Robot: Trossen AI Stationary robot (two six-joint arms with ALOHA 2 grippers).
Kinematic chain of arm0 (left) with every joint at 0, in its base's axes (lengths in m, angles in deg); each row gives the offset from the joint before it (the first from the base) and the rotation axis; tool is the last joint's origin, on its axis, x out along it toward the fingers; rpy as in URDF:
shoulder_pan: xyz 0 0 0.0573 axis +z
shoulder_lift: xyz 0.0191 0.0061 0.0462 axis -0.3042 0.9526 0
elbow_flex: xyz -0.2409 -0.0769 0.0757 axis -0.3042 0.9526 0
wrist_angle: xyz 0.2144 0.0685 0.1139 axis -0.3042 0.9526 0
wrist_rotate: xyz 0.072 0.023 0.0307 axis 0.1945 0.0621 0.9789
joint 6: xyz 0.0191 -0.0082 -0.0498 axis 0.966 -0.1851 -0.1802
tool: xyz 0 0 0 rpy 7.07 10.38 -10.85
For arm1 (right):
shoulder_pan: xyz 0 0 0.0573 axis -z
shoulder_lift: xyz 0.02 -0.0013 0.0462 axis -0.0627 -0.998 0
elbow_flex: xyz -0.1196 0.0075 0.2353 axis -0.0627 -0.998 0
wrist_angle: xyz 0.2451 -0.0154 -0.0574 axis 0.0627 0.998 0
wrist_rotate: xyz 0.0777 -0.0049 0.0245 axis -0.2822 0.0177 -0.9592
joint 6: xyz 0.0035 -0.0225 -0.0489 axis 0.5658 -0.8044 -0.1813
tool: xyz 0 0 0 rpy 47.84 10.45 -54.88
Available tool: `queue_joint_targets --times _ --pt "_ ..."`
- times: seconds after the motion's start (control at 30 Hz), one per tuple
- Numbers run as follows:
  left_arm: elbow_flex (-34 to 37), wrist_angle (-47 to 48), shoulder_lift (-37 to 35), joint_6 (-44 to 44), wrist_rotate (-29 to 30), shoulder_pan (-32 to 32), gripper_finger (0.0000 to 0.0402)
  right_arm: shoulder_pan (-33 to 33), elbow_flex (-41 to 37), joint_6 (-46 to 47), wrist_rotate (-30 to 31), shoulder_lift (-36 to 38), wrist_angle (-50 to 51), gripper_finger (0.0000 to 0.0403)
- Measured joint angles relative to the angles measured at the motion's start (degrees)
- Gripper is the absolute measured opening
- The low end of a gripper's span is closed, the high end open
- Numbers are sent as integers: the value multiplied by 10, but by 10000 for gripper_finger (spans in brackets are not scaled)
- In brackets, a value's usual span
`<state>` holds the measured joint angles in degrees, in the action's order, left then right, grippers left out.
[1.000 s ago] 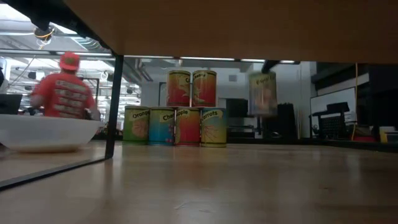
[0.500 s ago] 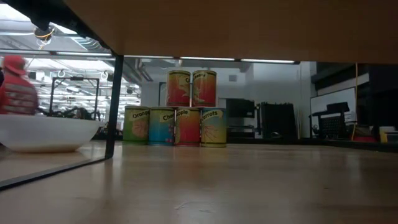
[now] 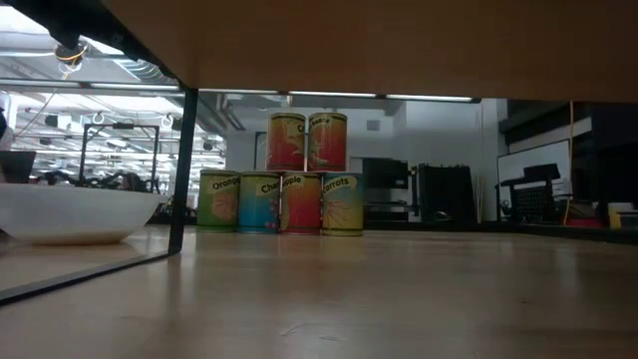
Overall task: Pick and place cans onto a shelf
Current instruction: Put the canned peaches on the shelf
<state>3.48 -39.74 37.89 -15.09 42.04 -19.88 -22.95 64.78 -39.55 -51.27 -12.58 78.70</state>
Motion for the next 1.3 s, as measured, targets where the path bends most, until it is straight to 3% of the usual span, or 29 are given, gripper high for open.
queue_joint_targets --times 0.23,0.53,0.83,1.3 --pt "0 0 0 0 0 0 69 -92 0 57 95 -46 -11 0" --pt "0 0 0 0 0 0 69 -144 -1 43 97 -148 -119 0" --pt "0 0 0 0 0 0 69 -155 -1 41 97 -229 -169 0" --pt "0 0 0 0 0 0 69 -156 0 25 92 -256 -191 0"
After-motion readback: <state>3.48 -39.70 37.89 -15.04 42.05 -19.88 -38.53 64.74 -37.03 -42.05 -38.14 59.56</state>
